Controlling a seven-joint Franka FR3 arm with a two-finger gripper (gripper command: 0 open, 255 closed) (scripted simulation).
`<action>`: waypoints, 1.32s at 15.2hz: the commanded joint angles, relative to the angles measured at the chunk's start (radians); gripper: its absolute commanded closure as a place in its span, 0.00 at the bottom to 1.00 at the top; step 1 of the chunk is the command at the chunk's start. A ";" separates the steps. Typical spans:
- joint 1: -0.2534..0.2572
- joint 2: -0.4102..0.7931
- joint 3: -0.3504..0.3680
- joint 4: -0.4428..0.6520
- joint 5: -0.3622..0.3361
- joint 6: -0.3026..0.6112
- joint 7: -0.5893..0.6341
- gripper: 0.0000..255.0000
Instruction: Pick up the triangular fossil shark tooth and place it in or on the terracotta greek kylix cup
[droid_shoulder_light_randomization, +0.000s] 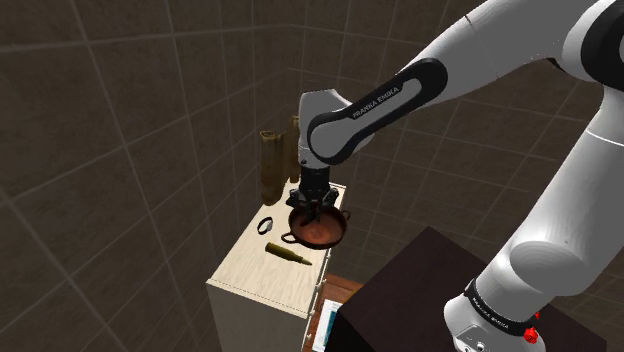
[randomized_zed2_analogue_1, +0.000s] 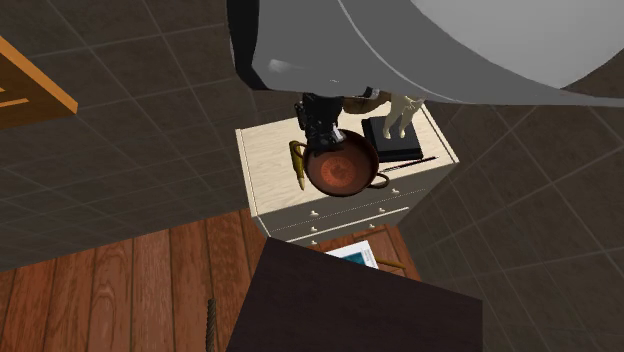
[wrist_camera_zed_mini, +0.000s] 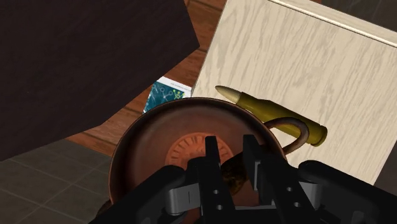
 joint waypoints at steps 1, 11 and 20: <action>0.001 0.024 -0.002 -0.006 -0.009 0.029 0.003 1.00; 0.008 0.101 -0.009 -0.022 -0.041 0.118 0.019 1.00; 0.008 0.100 -0.009 -0.022 -0.041 0.118 0.019 0.00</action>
